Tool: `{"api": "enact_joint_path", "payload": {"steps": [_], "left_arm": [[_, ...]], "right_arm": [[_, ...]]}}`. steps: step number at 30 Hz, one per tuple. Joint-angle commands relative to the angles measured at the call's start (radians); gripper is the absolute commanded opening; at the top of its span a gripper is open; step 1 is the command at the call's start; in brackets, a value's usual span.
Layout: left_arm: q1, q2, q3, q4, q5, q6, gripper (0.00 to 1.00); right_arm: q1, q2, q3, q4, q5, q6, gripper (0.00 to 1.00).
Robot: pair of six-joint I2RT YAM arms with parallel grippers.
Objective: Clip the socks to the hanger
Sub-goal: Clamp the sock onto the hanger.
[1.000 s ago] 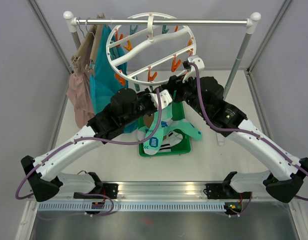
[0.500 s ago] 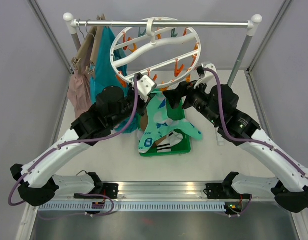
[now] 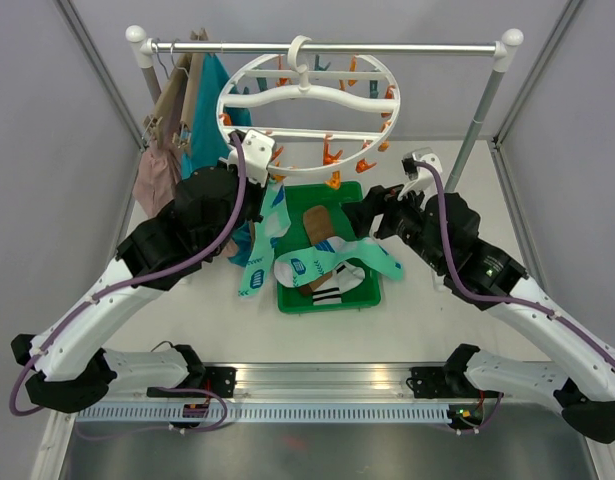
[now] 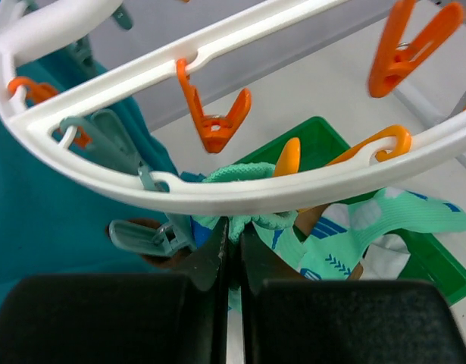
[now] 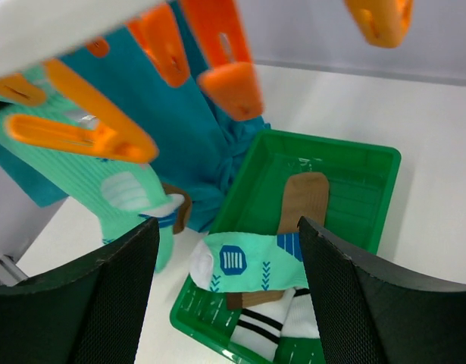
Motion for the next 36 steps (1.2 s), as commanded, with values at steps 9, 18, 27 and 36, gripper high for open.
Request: {"api": "enact_joint_path", "payload": {"steps": [9,18,27,36], "left_arm": [[0.0,-0.015,0.076,-0.088,-0.154,-0.063,0.02],[-0.002,-0.03,0.048,-0.157,-0.222,-0.139,0.02],[-0.002,-0.108,0.014,-0.153,-0.208,-0.152,0.02],[0.008,-0.093,-0.046,-0.088,-0.232,-0.158,0.02]], "right_arm": [[0.002,-0.003,-0.116,-0.034,0.152,0.041,0.8],[-0.001,0.092,-0.199,-0.104,0.306,0.157,0.85],[-0.119,0.074,-0.347,-0.055,0.202,0.26,0.89],[-0.204,0.037,-0.477,-0.025,0.145,0.397,0.91]]}}
